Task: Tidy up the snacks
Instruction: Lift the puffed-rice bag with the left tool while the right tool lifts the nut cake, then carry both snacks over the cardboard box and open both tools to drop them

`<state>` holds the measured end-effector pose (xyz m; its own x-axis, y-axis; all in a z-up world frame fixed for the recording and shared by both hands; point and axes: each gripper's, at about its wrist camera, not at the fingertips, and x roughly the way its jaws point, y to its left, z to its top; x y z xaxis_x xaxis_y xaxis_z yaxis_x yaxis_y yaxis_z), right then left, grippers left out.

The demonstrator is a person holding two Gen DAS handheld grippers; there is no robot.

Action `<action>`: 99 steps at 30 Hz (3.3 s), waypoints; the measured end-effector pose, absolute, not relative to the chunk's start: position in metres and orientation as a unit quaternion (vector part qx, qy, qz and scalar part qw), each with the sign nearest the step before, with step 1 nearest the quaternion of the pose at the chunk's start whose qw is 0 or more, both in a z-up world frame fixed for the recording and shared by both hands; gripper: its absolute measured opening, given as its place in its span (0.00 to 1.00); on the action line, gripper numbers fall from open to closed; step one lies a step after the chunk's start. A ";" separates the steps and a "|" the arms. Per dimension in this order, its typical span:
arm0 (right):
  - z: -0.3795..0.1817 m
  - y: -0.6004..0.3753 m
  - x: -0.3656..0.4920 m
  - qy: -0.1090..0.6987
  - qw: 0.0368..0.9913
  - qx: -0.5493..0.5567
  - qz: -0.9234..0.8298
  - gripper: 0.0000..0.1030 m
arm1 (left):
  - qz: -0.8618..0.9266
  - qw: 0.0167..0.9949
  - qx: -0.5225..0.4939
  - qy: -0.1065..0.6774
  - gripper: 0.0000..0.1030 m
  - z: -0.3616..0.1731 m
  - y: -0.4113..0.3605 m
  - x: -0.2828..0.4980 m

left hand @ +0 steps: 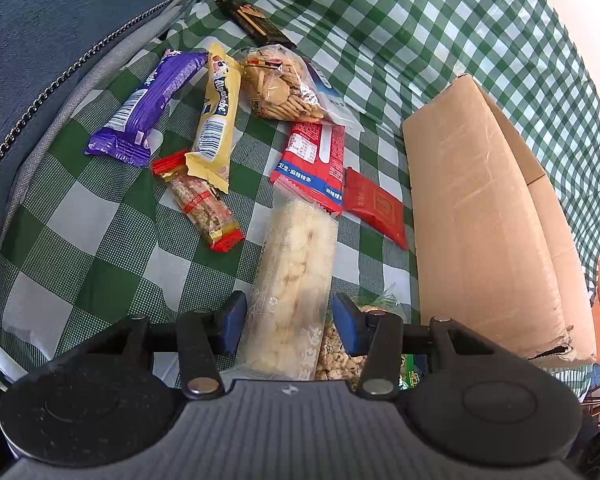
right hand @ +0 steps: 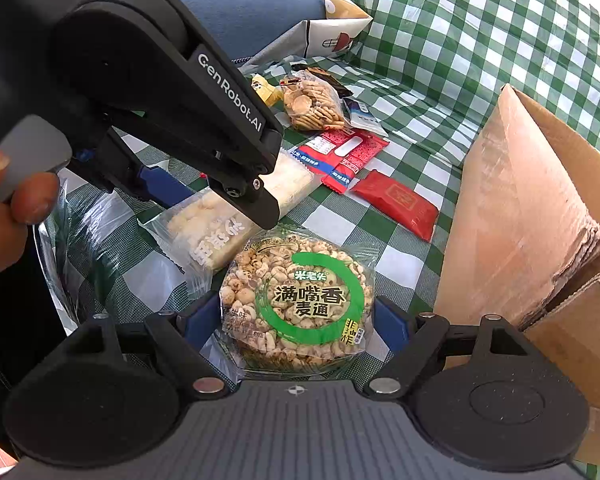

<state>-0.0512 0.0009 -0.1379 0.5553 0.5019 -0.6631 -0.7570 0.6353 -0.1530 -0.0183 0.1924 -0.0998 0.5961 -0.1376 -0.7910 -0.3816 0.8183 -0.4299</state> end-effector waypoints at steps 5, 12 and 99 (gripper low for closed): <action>-0.138 -0.001 -0.051 0.290 0.855 -0.215 0.374 0.80 | 0.072 0.846 -0.288 0.444 0.50 -0.100 0.191 -0.018; -0.137 0.002 -0.055 0.282 0.858 -0.224 0.368 0.80 | 0.073 0.847 -0.280 0.446 0.44 -0.100 0.190 -0.019; -0.050 -0.206 0.068 0.201 0.956 0.161 0.138 0.85 | -0.082 0.868 -0.396 0.288 0.53 0.036 0.046 0.116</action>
